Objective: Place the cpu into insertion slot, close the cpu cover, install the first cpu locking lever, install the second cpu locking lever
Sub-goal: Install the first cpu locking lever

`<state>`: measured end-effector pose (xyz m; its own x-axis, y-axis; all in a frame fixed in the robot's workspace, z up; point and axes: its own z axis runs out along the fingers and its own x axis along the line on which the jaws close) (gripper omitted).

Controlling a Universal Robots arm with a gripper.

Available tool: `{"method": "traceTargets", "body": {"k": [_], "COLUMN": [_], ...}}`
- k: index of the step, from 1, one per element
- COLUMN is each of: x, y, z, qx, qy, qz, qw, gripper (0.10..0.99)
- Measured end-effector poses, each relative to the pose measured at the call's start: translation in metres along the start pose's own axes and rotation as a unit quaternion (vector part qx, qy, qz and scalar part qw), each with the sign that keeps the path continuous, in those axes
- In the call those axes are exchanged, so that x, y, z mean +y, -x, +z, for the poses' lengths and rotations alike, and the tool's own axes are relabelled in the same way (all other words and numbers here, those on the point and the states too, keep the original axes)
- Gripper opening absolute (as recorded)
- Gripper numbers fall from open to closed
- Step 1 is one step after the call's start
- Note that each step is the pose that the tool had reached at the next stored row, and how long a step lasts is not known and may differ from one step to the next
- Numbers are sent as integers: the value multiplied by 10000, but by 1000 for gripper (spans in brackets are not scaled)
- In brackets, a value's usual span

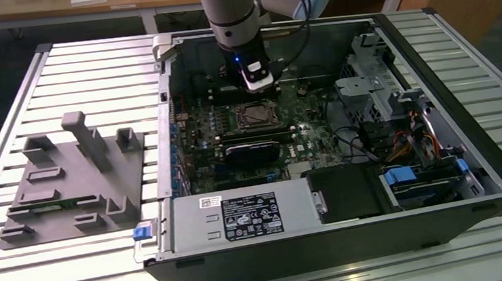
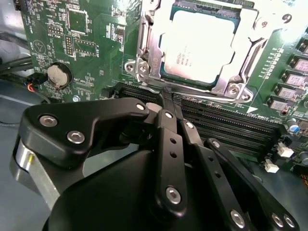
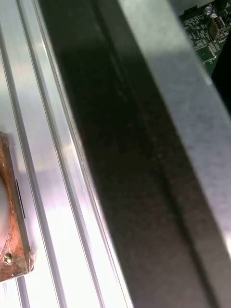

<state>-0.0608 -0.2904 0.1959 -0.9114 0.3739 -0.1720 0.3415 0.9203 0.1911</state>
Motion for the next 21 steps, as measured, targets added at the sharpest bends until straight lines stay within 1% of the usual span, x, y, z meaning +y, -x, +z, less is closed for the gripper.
{"method": "traceTargets", "body": {"k": [9,17,19,21], "x": [-37,-58,-60,-63], "y": [14,17,18,19], "z": [1,19,18,19], "qx": [-3,-17,-11,1], "qy": [1,9,23,57], "qz": [0,-1,1,11], "qw": [10000,10000,10000,10000], "gripper": [106,106,106,106]}}
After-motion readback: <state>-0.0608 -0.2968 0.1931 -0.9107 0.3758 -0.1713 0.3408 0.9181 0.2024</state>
